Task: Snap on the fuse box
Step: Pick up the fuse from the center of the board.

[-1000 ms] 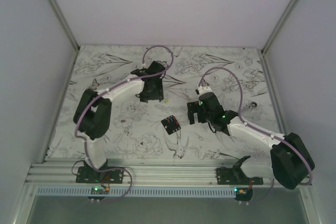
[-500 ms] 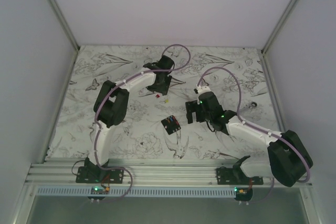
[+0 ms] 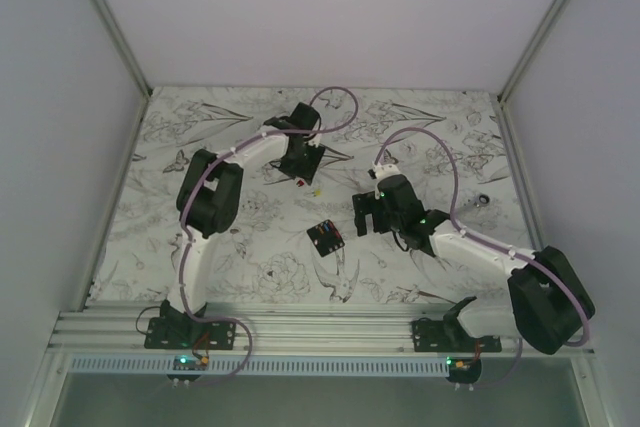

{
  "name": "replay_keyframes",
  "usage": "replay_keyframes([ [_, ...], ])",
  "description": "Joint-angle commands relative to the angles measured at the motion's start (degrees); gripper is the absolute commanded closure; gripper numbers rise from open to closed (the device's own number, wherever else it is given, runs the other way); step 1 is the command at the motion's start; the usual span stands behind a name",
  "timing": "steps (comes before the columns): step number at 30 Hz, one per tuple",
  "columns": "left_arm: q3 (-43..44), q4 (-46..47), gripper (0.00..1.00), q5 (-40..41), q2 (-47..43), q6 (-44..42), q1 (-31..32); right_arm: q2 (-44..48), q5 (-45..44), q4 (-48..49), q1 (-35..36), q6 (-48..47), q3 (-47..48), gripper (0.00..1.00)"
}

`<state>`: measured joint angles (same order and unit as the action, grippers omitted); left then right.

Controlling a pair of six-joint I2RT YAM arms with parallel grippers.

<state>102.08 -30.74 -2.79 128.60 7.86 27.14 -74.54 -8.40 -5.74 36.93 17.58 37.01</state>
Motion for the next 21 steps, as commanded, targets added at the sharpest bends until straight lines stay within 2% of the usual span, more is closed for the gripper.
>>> replay_keyframes([
  [1, -3.3, -1.5, 0.48, -3.9, -0.6, -2.5, 0.2, -0.9, 0.6, 1.8, -0.4, -0.5, 0.5, 0.0],
  [9, -4.1, -1.8, 0.63, -2.2, -0.5, -4.1, 1.3, -0.9, 0.8, 1.6, -0.4, -0.6, 0.6, 0.0],
  [21, -4.8, -2.6, 0.68, 0.5, -0.4, -4.8, 2.7, -1.5, 1.3, 1.5, -0.4, -0.6, 0.9, 0.0],
])
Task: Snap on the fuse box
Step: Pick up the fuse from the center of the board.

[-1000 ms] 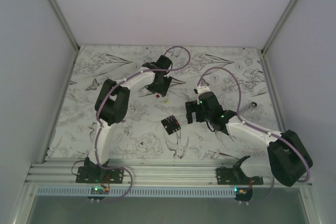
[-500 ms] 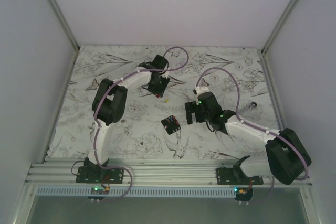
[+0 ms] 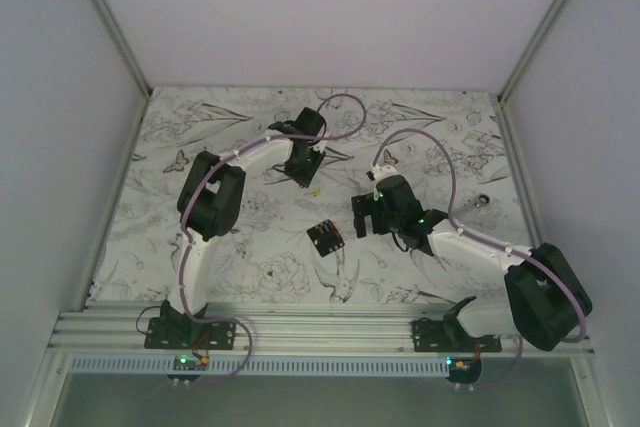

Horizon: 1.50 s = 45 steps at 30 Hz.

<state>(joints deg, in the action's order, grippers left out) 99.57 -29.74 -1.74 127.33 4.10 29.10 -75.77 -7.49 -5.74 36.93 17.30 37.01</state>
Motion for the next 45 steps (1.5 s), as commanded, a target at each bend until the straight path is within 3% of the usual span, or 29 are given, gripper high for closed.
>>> replay_keyframes([
  [1, -2.4, -3.6, 0.68, -0.6, 0.8, -1.0, 0.8, -0.3, 0.4, 1.5, -0.4, -0.3, 0.9, 0.0],
  [13, -2.9, -3.5, 0.79, -1.0, -1.3, 0.7, 0.8, 0.3, 1.1, 1.8, -0.4, -0.1, 0.7, 0.0],
  [28, -18.9, 4.0, 0.79, 0.4, -20.2, 5.8, 2.9, 3.2, 8.9, 3.6, -2.2, 1.9, 0.7, 0.0],
  [32, -19.4, 4.1, 0.7, 5.8, -19.1, 8.3, 3.9, 3.2, 8.7, 3.6, -2.2, 1.9, 0.4, 0.0],
  [39, -16.0, 4.3, 0.54, 5.8, -14.2, 2.7, 3.6, 3.3, 8.6, 4.1, -2.3, 1.4, -0.5, 0.0],
  [45, -12.9, 4.3, 0.52, 2.5, -9.7, 0.8, 2.9, 3.0, 8.5, 4.2, -2.6, 1.1, -0.8, 0.0],
])
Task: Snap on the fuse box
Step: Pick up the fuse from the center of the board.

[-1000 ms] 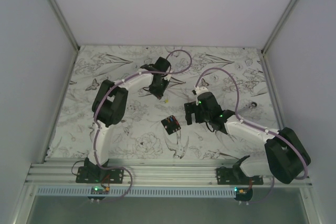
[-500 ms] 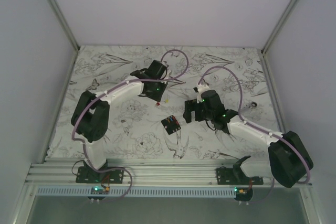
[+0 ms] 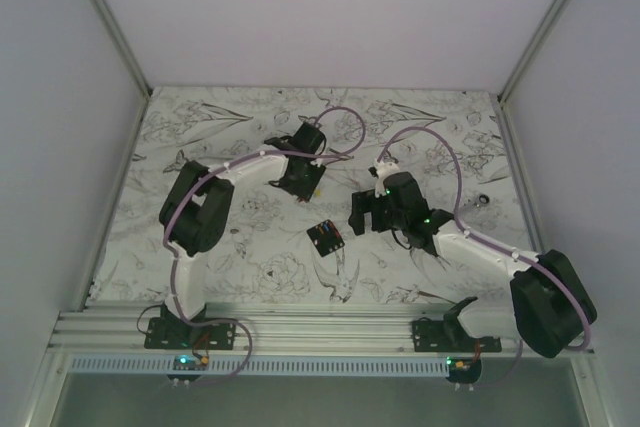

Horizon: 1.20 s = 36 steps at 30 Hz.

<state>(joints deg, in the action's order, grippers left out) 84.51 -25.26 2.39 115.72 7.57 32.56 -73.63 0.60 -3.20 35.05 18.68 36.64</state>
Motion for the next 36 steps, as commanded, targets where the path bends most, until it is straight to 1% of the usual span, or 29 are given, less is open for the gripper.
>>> replay_keyframes([
  [1, 2.4, -0.2, 0.52, -1.8, 2.3, -3.0, -0.6, 0.8, 0.5, 1.7, -0.8, -0.2, -0.4, 0.0],
  [15, 3.7, -0.8, 0.6, -4.9, 5.0, -3.8, -1.7, -0.7, 0.9, 1.9, -0.9, -0.4, -0.2, 0.0],
  [28, 4.0, -2.7, 0.66, -3.7, 5.9, -4.1, -1.4, -0.6, 1.1, 1.9, -1.1, -0.4, -0.2, 0.0],
  [36, 3.6, -3.4, 0.67, -4.1, 5.7, -4.5, -1.0, -0.5, 1.3, 1.9, -1.0, -0.3, -0.1, 0.0],
])
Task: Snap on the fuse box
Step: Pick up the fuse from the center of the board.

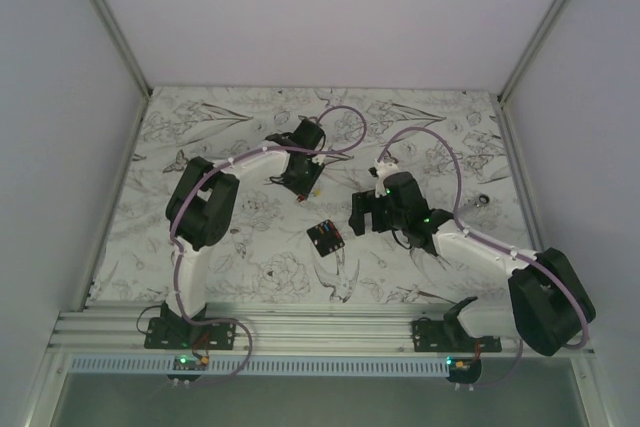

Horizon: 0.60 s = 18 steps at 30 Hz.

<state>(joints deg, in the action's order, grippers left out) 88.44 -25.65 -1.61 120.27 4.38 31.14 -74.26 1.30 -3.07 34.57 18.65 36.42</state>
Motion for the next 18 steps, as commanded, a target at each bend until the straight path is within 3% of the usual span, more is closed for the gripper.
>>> replay_keyframes([
  [1, -0.4, -3.2, 0.68, -0.1, 1.1, -1.3, 0.5, 0.1, 0.6, 1.7, -0.6, -0.3, 0.1, 0.0],
  [18, -2.3, -3.5, 0.75, 0.5, -5.2, 6.0, 0.7, 1.0, 2.4, 3.4, -0.6, 0.9, -0.5, 0.01],
])
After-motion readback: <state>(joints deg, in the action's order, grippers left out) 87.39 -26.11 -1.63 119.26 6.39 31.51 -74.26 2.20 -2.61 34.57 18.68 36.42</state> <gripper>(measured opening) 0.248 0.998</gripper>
